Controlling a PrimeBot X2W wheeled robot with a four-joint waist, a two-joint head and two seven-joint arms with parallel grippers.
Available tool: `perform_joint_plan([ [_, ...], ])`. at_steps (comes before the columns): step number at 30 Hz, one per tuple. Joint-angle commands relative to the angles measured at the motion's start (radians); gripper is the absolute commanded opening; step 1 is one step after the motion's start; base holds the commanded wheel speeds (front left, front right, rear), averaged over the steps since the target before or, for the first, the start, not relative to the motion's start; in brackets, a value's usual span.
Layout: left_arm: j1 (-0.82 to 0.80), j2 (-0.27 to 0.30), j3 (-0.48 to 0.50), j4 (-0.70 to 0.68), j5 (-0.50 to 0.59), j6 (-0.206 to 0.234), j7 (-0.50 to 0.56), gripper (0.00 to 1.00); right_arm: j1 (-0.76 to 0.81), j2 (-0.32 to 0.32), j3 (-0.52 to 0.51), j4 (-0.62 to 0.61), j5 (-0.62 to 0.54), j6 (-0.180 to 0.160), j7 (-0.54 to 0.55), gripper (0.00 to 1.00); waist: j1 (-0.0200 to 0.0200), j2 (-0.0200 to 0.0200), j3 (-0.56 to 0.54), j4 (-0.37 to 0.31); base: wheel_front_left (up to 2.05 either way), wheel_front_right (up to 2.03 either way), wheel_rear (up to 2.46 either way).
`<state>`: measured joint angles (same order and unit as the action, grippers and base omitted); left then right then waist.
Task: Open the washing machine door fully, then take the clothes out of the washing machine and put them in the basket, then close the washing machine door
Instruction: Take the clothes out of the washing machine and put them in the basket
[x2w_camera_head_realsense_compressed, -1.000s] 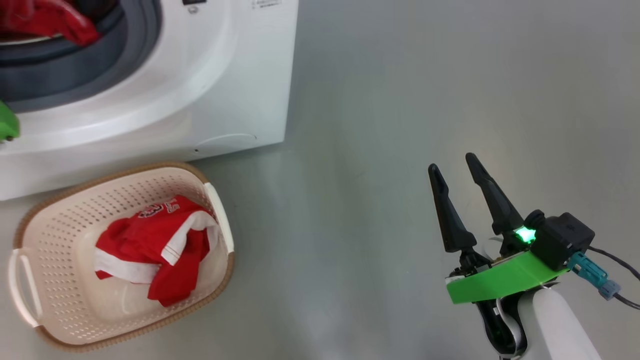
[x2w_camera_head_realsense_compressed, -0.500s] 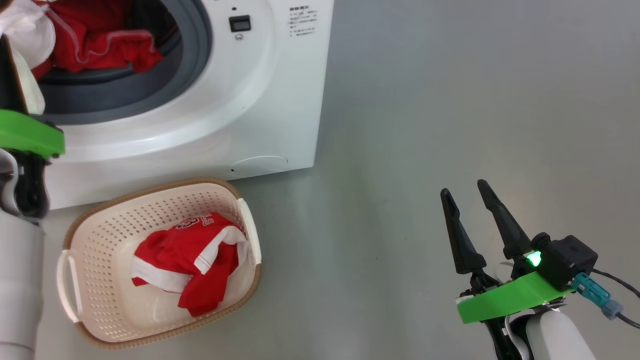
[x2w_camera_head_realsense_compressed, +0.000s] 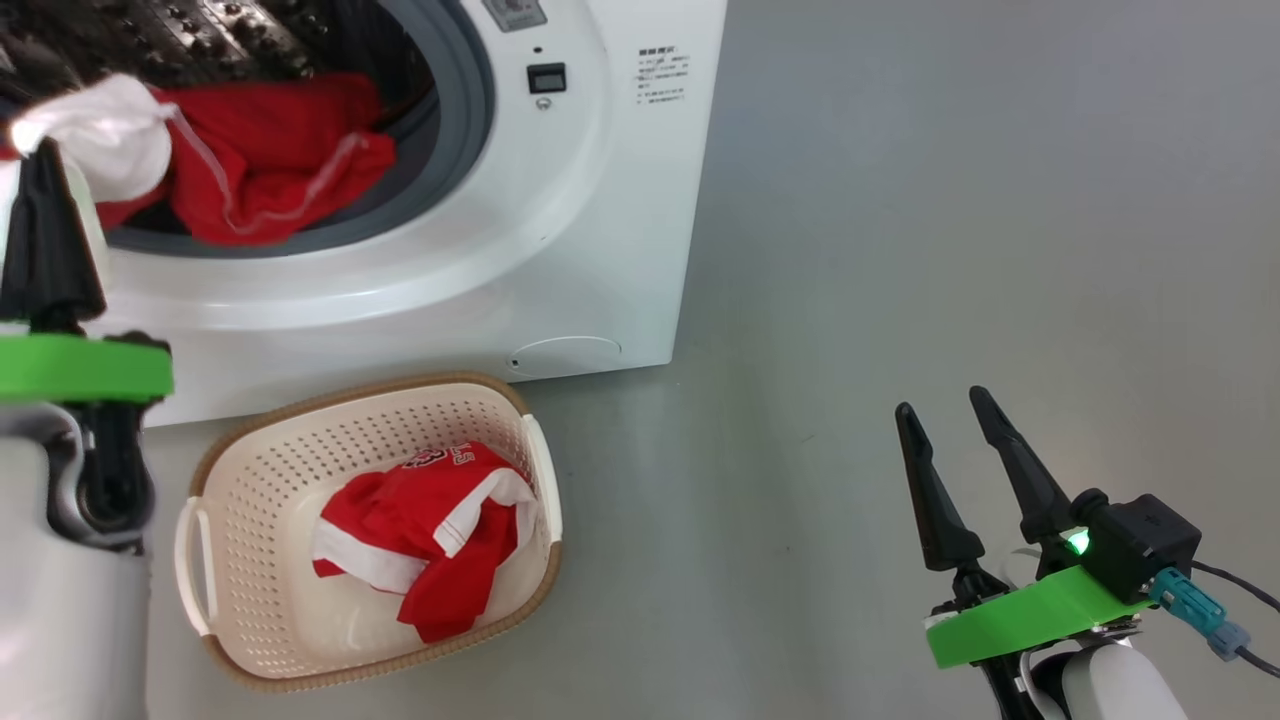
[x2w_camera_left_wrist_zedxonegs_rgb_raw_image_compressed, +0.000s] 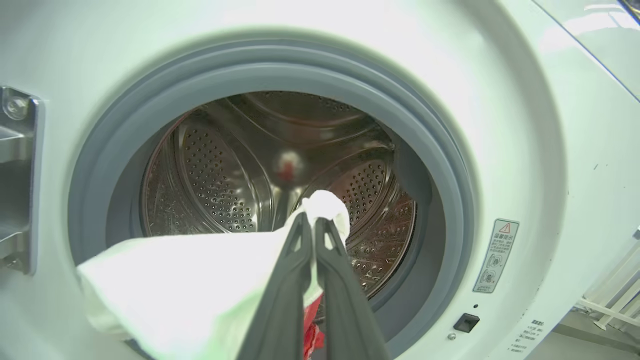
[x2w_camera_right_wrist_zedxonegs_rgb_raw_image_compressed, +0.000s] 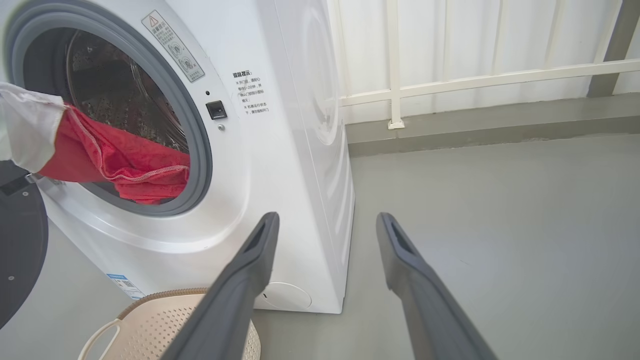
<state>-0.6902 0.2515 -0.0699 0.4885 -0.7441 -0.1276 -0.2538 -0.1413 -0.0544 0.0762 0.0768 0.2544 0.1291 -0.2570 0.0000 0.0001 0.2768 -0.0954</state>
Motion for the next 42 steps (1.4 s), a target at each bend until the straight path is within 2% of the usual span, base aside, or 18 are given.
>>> perform_joint_plan([
  [1, 0.029, 0.035, 0.038, -0.071, -0.011, -0.003, -0.008, 0.00, 0.008, 0.004, 0.013, -0.024, -0.010, 0.002, -0.005, 1.00, 0.0000, -0.0001, -0.008, 0.011, 0.00, 0.00, 0.00],
  [12, 0.238, 0.016, 0.118, -0.364, -0.020, -0.003, -0.008, 0.00, 0.025, 0.004, -0.007, -0.034, -0.020, 0.002, -0.005, 1.00, 0.0000, -0.0001, -0.023, 0.022, 0.00, 0.00, 0.00],
  [16, 0.304, -0.007, 0.139, -0.457, -0.022, -0.003, -0.008, 0.00, 0.030, 0.004, -0.019, -0.042, -0.021, 0.002, -0.005, 1.00, 0.0000, -0.0001, -0.018, 0.030, 0.00, 0.00, 0.00],
  [23, 0.378, -0.037, 0.130, -0.562, 0.019, 0.013, -0.008, 0.00, 0.029, 0.004, -0.023, -0.045, -0.018, 0.002, -0.005, 1.00, 0.0000, -0.0001, -0.007, 0.036, 0.00, 0.00, 0.00],
  [28, 0.418, -0.051, 0.092, -0.509, 0.042, 0.017, -0.004, 0.00, 0.016, 0.004, -0.012, -0.045, -0.014, 0.002, -0.005, 1.00, 0.0000, -0.0001, 0.007, 0.029, 0.00, 0.00, 0.00],
  [42, 0.383, -0.063, 0.060, -0.140, 0.141, 0.000, -0.008, 0.00, -0.014, 0.004, -0.008, -0.059, -0.001, 0.002, -0.005, 1.00, 0.0000, -0.0001, 0.079, -0.003, 0.00, 0.00, 0.00],
])
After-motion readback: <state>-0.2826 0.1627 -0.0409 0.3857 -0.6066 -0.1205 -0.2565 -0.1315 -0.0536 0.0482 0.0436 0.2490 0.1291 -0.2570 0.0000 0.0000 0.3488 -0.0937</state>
